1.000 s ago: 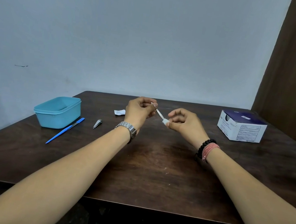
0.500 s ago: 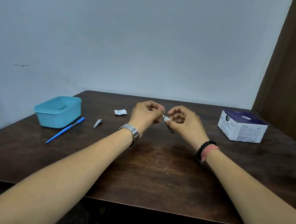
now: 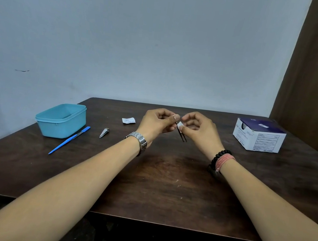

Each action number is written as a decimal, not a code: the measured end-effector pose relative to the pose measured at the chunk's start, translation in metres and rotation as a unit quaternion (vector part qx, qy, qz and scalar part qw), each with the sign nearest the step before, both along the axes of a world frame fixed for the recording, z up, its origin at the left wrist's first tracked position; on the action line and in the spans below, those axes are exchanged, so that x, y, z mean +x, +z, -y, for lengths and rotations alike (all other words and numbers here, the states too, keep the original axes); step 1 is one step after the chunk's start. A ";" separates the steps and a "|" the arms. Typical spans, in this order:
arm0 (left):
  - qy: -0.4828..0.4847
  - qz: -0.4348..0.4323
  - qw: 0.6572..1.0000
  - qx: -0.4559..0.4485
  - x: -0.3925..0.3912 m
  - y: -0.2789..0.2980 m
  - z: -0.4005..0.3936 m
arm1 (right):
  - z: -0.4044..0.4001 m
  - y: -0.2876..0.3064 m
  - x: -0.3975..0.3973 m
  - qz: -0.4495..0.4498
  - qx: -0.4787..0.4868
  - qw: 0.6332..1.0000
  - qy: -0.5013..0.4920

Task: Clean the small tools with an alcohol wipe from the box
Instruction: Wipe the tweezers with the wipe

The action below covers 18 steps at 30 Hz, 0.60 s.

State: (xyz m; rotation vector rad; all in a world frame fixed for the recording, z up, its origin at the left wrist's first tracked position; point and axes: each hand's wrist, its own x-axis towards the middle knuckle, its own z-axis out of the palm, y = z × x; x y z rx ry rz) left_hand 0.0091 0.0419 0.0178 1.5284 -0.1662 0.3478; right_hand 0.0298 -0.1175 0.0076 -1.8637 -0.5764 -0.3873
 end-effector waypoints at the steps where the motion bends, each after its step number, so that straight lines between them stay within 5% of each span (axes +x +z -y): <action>1: -0.001 -0.001 1.000 -0.001 0.000 0.000 0.000 | 0.000 0.000 0.000 -0.001 0.001 1.000 0.001; 18: 0.039 0.002 0.999 0.014 0.003 -0.002 -0.002 | 0.001 0.001 0.002 0.006 0.006 1.000 0.009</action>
